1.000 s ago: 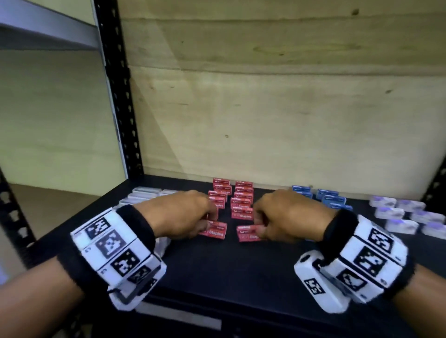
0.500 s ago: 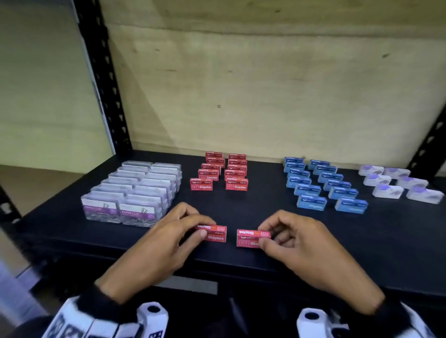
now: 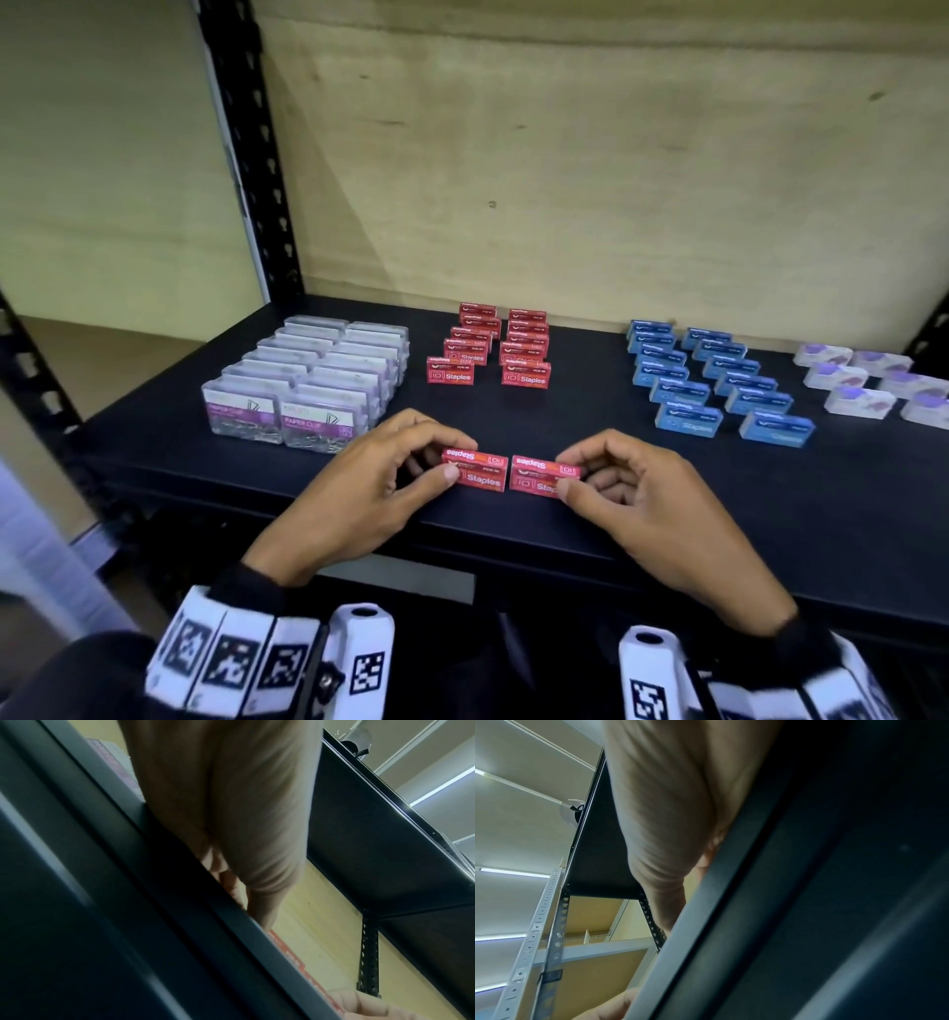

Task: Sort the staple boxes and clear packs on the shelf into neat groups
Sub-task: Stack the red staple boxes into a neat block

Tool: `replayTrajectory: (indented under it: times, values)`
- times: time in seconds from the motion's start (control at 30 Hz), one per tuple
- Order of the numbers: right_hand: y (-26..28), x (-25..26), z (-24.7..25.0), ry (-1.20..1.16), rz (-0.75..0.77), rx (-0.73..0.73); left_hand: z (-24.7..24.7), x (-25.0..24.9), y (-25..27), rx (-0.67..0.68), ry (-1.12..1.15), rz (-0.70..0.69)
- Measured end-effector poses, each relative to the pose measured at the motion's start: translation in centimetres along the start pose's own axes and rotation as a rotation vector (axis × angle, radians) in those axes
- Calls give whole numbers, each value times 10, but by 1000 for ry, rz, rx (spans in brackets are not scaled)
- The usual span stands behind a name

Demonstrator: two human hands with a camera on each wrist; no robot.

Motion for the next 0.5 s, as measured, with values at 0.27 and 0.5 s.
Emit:
replayTrajectory:
  times: [0.27, 0.5]
  values:
    - [1, 0, 1, -2, 13, 25, 0, 3, 0, -3, 42, 25]
    - [1, 1, 0, -13, -2, 34, -1, 1, 1, -21, 36, 21]
Point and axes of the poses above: each hand's wrist, its own y-axis away from the middle knuckle, its own z-axis out of the back of the hand, x = y × z, the point moved 1 cm from there along -y, towards the middle knuckle, and after that the axes turned 3 degrees about -z, right-handed, at the moved point
